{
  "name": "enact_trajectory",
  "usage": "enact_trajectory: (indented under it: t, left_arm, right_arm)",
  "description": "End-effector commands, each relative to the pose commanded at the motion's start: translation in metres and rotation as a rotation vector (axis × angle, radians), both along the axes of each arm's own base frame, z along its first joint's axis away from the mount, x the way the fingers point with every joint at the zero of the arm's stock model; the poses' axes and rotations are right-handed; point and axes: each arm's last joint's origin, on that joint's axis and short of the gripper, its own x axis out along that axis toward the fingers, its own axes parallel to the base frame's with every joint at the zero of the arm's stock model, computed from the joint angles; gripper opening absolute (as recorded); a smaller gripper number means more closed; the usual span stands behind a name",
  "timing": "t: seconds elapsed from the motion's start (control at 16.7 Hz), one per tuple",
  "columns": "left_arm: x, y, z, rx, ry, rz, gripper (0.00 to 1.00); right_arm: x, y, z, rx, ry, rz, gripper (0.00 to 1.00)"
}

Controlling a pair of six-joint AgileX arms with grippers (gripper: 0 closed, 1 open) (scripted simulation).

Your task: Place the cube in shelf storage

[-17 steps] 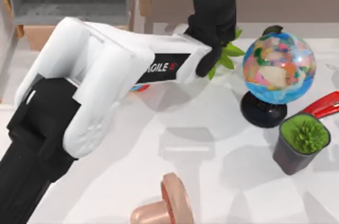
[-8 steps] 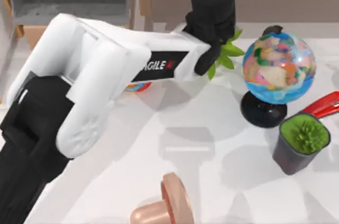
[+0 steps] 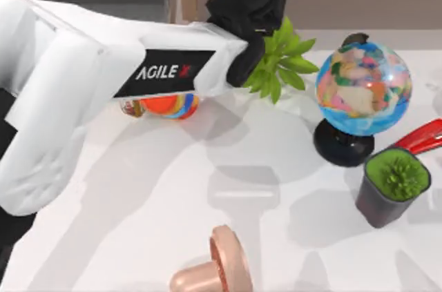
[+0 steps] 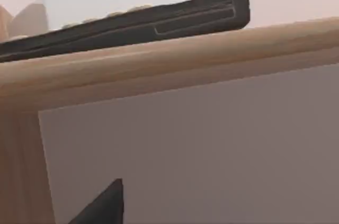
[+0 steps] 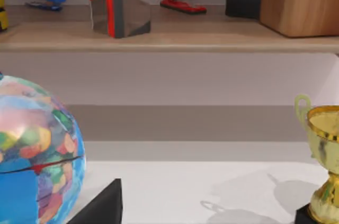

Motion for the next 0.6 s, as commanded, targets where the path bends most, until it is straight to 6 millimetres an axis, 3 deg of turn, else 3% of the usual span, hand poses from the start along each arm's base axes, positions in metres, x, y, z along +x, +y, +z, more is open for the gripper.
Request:
enact_trajectory:
  t: [0.3,0.6]
  left_arm:
    - [-0.01,0.067,0.036,0.17,-0.186,0.014,1.0]
    - [-0.01,0.173,0.042,0.439,-0.323,0.156,1.0]
  right_arm:
    - [0.0,0.0,0.0,0.0,0.0,0.0,1.0]
    - [0.0,0.0,0.0,0.0,0.0,0.0,1.0]
